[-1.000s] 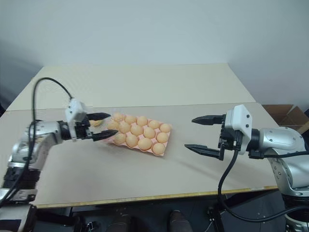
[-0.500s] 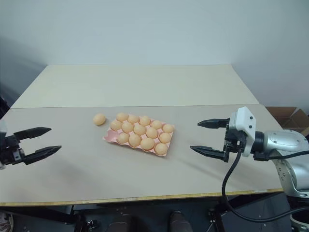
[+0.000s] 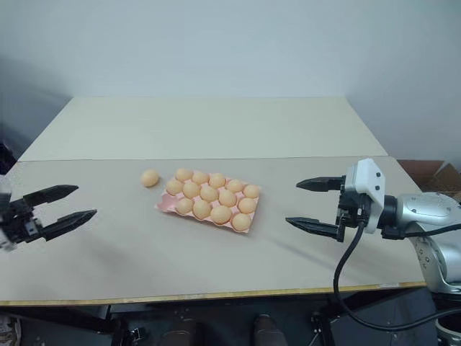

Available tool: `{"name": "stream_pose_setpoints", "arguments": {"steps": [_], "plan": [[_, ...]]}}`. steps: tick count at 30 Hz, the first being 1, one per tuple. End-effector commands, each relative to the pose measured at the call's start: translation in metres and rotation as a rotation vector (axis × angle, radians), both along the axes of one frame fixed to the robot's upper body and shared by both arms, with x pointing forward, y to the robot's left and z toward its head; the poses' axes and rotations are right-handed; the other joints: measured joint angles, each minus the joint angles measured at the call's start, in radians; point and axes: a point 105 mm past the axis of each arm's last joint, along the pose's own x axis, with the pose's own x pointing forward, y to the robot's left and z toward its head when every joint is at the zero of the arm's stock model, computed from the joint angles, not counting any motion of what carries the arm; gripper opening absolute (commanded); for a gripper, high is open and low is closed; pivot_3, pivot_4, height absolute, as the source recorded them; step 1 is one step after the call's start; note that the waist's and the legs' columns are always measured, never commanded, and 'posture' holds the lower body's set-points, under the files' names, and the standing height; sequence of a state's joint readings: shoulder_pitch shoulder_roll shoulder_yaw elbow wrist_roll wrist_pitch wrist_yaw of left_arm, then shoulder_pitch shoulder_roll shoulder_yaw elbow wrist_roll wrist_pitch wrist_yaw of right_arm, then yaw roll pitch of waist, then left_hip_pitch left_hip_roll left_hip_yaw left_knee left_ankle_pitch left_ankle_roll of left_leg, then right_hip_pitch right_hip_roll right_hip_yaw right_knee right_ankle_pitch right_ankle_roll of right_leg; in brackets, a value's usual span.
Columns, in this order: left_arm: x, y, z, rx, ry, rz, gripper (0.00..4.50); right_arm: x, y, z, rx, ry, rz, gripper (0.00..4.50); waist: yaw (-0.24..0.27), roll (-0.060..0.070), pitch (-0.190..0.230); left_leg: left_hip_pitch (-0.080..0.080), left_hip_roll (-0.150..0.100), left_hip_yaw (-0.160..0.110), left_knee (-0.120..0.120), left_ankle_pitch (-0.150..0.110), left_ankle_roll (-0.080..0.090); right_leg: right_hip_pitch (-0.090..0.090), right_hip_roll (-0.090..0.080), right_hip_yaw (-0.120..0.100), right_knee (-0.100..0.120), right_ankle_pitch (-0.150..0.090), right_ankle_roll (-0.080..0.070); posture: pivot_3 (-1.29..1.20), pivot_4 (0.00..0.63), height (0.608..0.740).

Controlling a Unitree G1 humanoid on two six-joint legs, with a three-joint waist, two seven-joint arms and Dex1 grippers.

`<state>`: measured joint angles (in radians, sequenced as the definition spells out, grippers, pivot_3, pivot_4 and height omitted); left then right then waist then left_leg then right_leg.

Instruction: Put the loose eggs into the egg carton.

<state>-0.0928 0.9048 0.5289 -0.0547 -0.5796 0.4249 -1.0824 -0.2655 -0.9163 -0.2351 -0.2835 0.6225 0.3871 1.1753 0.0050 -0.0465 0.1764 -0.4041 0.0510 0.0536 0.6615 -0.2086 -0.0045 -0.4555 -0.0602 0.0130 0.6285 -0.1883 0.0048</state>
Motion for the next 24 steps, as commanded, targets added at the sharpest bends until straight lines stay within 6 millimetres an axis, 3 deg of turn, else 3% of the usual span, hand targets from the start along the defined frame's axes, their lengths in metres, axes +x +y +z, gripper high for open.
{"name": "stream_pose_setpoints", "arguments": {"steps": [1, 9, 12, 20, 24], "plan": [[0.033, 0.0, -0.005, 0.005, -0.023, 0.104, 4.46, -0.001, 0.002, 0.012, 0.005, -0.045, 0.008, 4.5, 0.003, 0.0, 0.0, 0.0, 0.0, 0.0, 0.0, 0.0, 0.0, 0.0, 0.0, 0.0, 0.0, 0.0, 0.0, 0.0, 0.15, 0.74], [0.113, -0.007, -0.026, -0.042, -0.024, 0.298, 4.46, -0.003, 0.004, 0.016, 0.004, -0.081, -0.004, 4.5, 0.006, -0.001, 0.0, -0.001, -0.001, 0.0, 0.0, 0.0, 0.0, 0.0, 0.0, 0.001, -0.001, 0.005, 0.007, 0.0, 0.15, 0.74], [0.131, -0.014, -0.039, -0.035, 0.003, 0.298, 4.46, -0.002, 0.005, 0.017, 0.004, -0.097, -0.019, 4.5, 0.004, -0.001, 0.0, -0.001, -0.002, 0.0, 0.0, 0.0, 0.0, 0.001, 0.0, 0.0, 0.0, 0.005, 0.007, 0.0, 0.15, 0.74], [0.154, -0.023, -0.067, 0.013, 0.102, 0.336, 4.46, -0.01, 0.01, 0.022, 0.009, -0.122, -0.019, 4.5, 0.001, -0.002, 0.0, -0.002, -0.002, 0.0, 0.0, 0.0, 0.0, 0.0, 0.0, 0.0, -0.001, 0.006, 0.008, 0.0, 0.15, 0.74], [0.158, -0.027, -0.074, 0.031, 0.125, 0.347, 3.57, -0.011, 0.012, 0.023, 0.008, -0.128, -0.019, 4.5, 0.001, -0.002, 0.0, -0.002, -0.002, -0.001, 0.001, 0.0, 0.0, 0.001, 0.0, 0.0, -0.001, 0.006, 0.009, 0.0, 0.15, 0.74]]}}
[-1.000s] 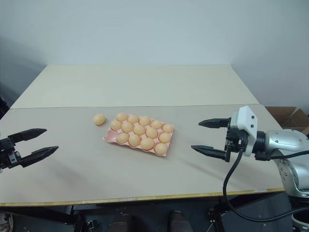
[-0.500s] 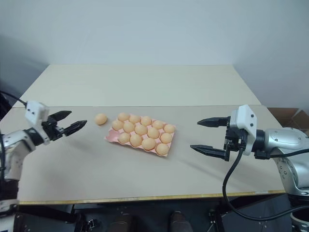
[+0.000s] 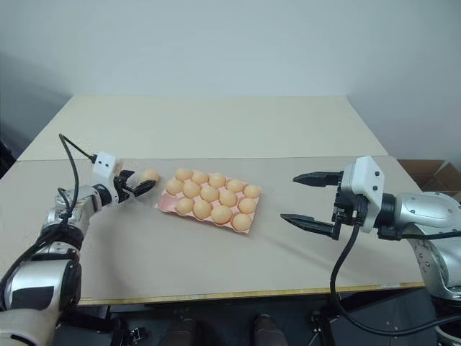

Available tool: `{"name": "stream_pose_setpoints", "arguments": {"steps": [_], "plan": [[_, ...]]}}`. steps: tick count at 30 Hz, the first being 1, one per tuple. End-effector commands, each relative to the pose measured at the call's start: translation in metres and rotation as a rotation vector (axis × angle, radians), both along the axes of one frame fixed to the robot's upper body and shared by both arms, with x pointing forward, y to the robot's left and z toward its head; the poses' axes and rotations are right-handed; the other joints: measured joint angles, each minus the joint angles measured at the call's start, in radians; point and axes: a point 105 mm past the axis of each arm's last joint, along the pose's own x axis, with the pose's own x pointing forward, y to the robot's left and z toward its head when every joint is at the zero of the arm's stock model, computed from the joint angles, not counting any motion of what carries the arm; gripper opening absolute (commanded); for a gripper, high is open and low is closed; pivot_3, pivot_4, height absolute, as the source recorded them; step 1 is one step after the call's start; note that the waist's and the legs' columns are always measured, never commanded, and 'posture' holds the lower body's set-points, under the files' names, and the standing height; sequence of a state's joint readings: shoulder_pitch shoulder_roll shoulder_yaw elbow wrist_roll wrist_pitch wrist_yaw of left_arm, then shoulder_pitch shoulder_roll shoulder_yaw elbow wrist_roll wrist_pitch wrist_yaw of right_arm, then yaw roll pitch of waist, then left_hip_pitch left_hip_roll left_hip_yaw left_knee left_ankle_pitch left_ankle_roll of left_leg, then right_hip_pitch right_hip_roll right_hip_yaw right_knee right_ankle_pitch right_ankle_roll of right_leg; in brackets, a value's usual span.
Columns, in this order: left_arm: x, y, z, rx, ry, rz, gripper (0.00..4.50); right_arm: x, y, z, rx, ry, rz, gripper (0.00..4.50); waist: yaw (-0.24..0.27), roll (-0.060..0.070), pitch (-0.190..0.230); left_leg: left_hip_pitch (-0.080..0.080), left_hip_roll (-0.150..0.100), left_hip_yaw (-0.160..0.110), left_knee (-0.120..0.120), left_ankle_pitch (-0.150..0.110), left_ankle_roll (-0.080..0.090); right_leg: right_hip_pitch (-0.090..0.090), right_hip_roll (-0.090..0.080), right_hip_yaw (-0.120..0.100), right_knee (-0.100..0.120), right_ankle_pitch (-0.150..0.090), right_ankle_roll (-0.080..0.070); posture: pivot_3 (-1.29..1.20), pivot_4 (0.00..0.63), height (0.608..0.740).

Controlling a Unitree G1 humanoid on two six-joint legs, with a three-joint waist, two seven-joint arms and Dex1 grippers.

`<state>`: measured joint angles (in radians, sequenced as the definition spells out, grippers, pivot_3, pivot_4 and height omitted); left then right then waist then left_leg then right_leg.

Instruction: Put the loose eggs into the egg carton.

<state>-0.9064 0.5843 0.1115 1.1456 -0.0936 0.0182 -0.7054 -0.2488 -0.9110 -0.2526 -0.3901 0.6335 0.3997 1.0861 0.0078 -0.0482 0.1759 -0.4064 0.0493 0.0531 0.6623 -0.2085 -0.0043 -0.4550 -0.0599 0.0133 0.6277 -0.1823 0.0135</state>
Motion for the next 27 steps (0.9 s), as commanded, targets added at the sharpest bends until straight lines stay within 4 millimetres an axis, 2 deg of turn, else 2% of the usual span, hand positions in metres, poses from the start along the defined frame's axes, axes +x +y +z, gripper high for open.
{"name": "stream_pose_setpoints", "arguments": {"steps": [1, 5, 10, 16, 21, 27], "plan": [[0.004, -0.003, 0.008, 0.032, -0.03, -0.021, 3.18, -0.006, 0.001, 0.013, 0.006, -0.054, 0.0, 4.5, -0.003, 0.0, 0.0, 0.0, 0.0, 0.0, 0.0, 0.0, 0.0, 0.0, 0.0, 0.0, 0.0, 0.0, 0.0, 0.0, 0.15, 0.74], [0.003, 0.0, 0.013, 0.026, -0.055, -0.025, 1.87, -0.007, 0.001, 0.014, 0.007, -0.057, 0.001, 4.5, -0.003, 0.0, 0.0, 0.0, 0.0, 0.0, 0.0, 0.0, 0.0, 0.0, 0.0, 0.0, 0.0, 0.0, 0.0, 0.0, 0.15, 0.74], [-0.006, 0.01, 0.036, 0.039, -0.147, -0.089, 1.87, -0.007, 0.001, 0.013, 0.009, -0.057, -0.003, 4.5, -0.006, 0.0, 0.0, 0.0, 0.0, 0.0, 0.0, 0.0, 0.0, 0.0, 0.0, 0.0, 0.0, 0.0, 0.0, 0.0, 0.15, 0.74], [-0.027, 0.009, 0.056, 0.029, -0.228, -0.193, 1.87, -0.005, 0.003, 0.012, 0.014, -0.054, 0.005, 4.5, -0.009, 0.0, 0.0, 0.0, 0.0, 0.0, 0.0, 0.0, 0.0, 0.0, 0.0, 0.0, 0.0, 0.0, 0.0, 0.0, 0.15, 0.74], [-0.047, 0.014, 0.061, 0.027, -0.236, -0.195, 1.87, -0.005, 0.003, 0.012, 0.013, -0.053, 0.013, 4.5, -0.011, 0.0, 0.0, 0.001, 0.0, 0.0, 0.0, 0.0, 0.0, 0.0, 0.0, 0.0, 0.001, 0.0, 0.0, 0.0, 0.15, 0.74], [-0.063, 0.038, 0.063, 0.003, -0.224, -0.092, 1.87, -0.005, 0.003, 0.011, 0.012, -0.054, 0.013, 4.5, -0.014, 0.0, 0.0, 0.001, 0.001, 0.0, 0.0, 0.0, 0.0, 0.0, 0.0, 0.0, 0.001, 0.0, 0.0, 0.0, 0.15, 0.74]]}}
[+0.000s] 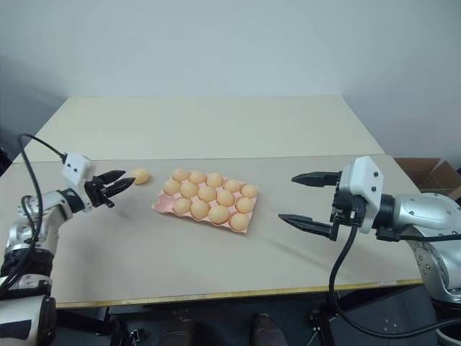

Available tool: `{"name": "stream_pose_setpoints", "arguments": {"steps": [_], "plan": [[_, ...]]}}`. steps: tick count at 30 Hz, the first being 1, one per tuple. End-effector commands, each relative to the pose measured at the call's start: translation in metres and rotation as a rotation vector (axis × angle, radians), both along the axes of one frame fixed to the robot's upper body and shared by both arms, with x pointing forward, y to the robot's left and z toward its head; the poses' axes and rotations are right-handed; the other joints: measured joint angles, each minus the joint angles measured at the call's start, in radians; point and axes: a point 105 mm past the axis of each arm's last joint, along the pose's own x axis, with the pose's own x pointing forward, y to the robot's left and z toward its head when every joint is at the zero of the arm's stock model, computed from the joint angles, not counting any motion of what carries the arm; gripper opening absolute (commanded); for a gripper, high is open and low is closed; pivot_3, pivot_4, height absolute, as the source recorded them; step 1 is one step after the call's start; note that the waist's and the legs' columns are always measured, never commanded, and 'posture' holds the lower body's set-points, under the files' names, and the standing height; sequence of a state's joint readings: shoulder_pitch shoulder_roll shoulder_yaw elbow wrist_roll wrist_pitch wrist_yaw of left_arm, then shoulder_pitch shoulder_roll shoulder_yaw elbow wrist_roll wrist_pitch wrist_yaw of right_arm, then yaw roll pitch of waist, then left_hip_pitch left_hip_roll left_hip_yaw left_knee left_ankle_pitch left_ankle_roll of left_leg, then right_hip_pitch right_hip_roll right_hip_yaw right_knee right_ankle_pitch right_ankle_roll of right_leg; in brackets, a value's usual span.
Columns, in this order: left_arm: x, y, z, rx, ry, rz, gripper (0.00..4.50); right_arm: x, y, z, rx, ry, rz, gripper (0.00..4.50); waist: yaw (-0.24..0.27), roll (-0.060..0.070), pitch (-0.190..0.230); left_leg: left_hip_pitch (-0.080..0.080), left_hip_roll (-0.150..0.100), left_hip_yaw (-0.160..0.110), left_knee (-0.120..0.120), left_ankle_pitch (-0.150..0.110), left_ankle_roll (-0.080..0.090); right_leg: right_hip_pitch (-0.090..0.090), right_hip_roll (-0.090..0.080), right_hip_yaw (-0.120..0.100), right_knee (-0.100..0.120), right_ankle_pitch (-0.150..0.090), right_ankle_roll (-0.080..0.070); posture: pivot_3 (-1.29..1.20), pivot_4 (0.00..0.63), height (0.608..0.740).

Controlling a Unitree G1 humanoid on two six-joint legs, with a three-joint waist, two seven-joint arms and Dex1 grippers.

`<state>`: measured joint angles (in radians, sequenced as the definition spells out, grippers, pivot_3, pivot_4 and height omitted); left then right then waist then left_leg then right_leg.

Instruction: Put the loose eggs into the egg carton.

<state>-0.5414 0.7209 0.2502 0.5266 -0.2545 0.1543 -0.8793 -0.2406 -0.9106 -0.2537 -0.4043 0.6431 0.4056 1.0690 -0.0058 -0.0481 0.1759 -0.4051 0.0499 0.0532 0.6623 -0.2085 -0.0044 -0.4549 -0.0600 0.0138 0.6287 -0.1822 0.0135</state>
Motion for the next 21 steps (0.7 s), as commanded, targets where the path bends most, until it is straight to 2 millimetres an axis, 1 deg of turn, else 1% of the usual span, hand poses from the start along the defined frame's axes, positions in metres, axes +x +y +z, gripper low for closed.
{"name": "stream_pose_setpoints", "arguments": {"steps": [1, 3, 6, 9, 10, 12, 15, 17, 21], "plan": [[-0.012, 0.014, 0.024, -0.059, -0.041, 0.035, 2.04, -0.004, 0.002, 0.011, 0.005, -0.055, 0.017, 4.5, -0.001, 0.0, 0.0, 0.0, 0.0, 0.0, 0.0, 0.0, 0.0, 0.0, 0.0, 0.0, 0.0, 0.0, 0.0, 0.0, 0.15, 0.74], [-0.025, 0.017, 0.03, -0.094, -0.025, -0.001, 2.42, -0.005, 0.001, 0.011, 0.005, -0.054, 0.015, 4.5, -0.006, 0.0, 0.0, 0.0, 0.0, 0.0, 0.0, 0.0, 0.0, 0.0, 0.0, 0.0, 0.0, 0.0, 0.0, 0.0, 0.15, 0.74], [-0.044, 0.021, 0.041, -0.111, -0.028, -0.025, 3.38, -0.006, 0.0, 0.01, 0.006, -0.052, 0.012, 4.5, -0.009, 0.0, 0.0, 0.0, 0.001, 0.0, 0.0, 0.0, 0.0, 0.0, 0.0, 0.0, -0.001, 0.0, 0.0, 0.0, 0.15, 0.74], [-0.058, 0.028, 0.046, -0.104, -0.03, -0.005, 4.33, -0.007, 0.0, 0.01, 0.007, -0.051, 0.012, 4.5, -0.008, 0.0, 0.0, 0.001, 0.001, 0.0, 0.0, 0.0, 0.0, 0.0, 0.0, 0.0, 0.0, 0.0, 0.0, 0.0, 0.15, 0.74], [-0.061, 0.03, 0.046, -0.106, -0.029, 0.0, 4.48, -0.007, 0.0, 0.01, 0.009, -0.05, 0.013, 4.5, -0.008, 0.0, 0.0, 0.001, 0.001, 0.0, 0.0, 0.0, 0.0, 0.0, 0.0, 0.0, 0.0, 0.0, 0.0, 0.0, 0.15, 0.74], [-0.065, 0.031, 0.046, -0.106, -0.027, 0.005, 4.48, -0.006, 0.001, 0.009, 0.01, -0.049, 0.017, 4.5, -0.007, 0.0, 0.0, 0.001, 0.001, 0.0, 0.0, 0.0, 0.0, 0.0, 0.0, 0.0, 0.0, -0.001, -0.001, 0.0, 0.15, 0.74], [-0.066, 0.033, 0.046, -0.106, -0.032, 0.024, 4.48, -0.004, 0.002, 0.009, 0.01, -0.051, 0.024, 4.5, -0.002, 0.0, 0.0, 0.001, 0.001, 0.0, 0.0, 0.0, 0.0, 0.0, 0.0, 0.0, 0.0, -0.001, -0.001, 0.0, 0.15, 0.74], [-0.064, 0.035, 0.046, -0.054, -0.071, 0.053, 4.48, -0.003, 0.003, 0.01, 0.011, -0.053, 0.028, 4.5, -0.003, 0.0, 0.0, 0.0, 0.001, 0.0, 0.0, 0.0, 0.0, 0.0, 0.0, 0.0, -0.001, -0.001, -0.001, 0.0, 0.15, 0.74], [-0.058, 0.029, 0.04, -0.045, -0.051, 0.028, 4.48, -0.003, 0.003, 0.01, 0.011, -0.055, 0.032, 4.5, -0.004, 0.0, 0.0, 0.0, 0.001, 0.0, 0.0, 0.0, 0.0, 0.0, 0.0, 0.0, -0.001, 0.0, -0.001, 0.0, 0.15, 0.74]]}}
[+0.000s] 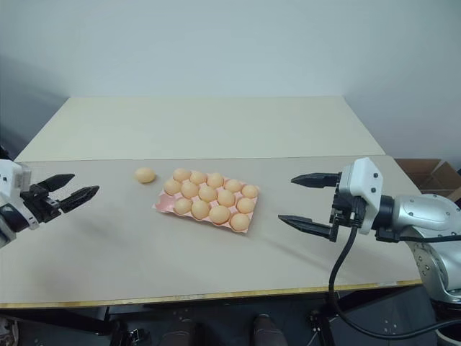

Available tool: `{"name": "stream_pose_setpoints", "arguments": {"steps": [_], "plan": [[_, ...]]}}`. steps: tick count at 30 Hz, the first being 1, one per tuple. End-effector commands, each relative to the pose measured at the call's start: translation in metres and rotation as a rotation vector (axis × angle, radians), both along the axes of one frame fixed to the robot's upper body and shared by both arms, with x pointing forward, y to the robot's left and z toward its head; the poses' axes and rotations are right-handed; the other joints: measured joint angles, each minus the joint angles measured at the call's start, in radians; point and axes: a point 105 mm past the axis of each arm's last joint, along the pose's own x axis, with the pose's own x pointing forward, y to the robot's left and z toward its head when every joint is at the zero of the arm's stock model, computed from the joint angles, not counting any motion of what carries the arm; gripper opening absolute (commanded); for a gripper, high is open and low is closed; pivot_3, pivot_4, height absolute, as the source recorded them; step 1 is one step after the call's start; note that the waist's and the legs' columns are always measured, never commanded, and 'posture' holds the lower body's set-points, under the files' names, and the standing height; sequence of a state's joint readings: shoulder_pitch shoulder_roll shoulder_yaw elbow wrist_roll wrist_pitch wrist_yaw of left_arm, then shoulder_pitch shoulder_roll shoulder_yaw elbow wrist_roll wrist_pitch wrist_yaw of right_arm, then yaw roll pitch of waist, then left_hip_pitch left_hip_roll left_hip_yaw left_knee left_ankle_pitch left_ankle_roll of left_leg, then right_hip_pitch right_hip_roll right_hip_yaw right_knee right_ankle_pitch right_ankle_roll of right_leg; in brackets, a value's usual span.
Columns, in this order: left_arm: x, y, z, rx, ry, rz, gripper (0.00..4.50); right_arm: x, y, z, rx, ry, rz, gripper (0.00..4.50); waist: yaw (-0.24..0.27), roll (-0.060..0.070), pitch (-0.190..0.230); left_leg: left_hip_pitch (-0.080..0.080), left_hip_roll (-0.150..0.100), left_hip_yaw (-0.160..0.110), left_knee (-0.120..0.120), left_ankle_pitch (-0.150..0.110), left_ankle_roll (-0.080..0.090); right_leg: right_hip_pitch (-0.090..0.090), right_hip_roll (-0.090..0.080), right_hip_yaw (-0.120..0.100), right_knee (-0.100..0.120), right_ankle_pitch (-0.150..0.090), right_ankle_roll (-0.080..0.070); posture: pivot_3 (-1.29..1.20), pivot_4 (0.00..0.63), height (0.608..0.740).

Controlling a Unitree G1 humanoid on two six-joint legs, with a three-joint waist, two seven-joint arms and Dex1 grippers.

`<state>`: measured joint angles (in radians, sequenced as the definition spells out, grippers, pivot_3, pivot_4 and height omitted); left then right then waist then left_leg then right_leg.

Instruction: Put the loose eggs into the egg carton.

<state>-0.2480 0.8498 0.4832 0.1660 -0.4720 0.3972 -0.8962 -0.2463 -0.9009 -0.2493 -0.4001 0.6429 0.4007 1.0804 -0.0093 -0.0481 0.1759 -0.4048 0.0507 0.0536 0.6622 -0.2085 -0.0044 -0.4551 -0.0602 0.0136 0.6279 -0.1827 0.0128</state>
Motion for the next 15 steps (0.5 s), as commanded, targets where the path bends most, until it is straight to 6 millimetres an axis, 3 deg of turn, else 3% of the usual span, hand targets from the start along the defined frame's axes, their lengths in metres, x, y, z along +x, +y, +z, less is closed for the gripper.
{"name": "stream_pose_setpoints", "arguments": {"steps": [1, 15], "plan": [[0.005, -0.007, 0.009, 0.032, -0.041, -0.022, 4.48, -0.002, 0.001, 0.01, 0.004, -0.055, 0.017, 4.5, 0.0, 0.0, 0.0, 0.0, 0.0, 0.0, 0.0, 0.0, 0.0, 0.0, 0.0, 0.0, 0.0, 0.0, 0.0, 0.0, 0.15, 0.74], [0.02, -0.013, 0.007, 0.034, -0.039, -0.056, 4.48, -0.006, 0.0, 0.01, 0.005, -0.056, 0.003, 4.5, -0.003, 0.0, 0.0, 0.0, 0.0, 0.0, 0.0, 0.0, 0.0, 0.0, 0.0, 0.0, 0.0, 0.0, 0.0, 0.0, 0.15, 0.74]]}}
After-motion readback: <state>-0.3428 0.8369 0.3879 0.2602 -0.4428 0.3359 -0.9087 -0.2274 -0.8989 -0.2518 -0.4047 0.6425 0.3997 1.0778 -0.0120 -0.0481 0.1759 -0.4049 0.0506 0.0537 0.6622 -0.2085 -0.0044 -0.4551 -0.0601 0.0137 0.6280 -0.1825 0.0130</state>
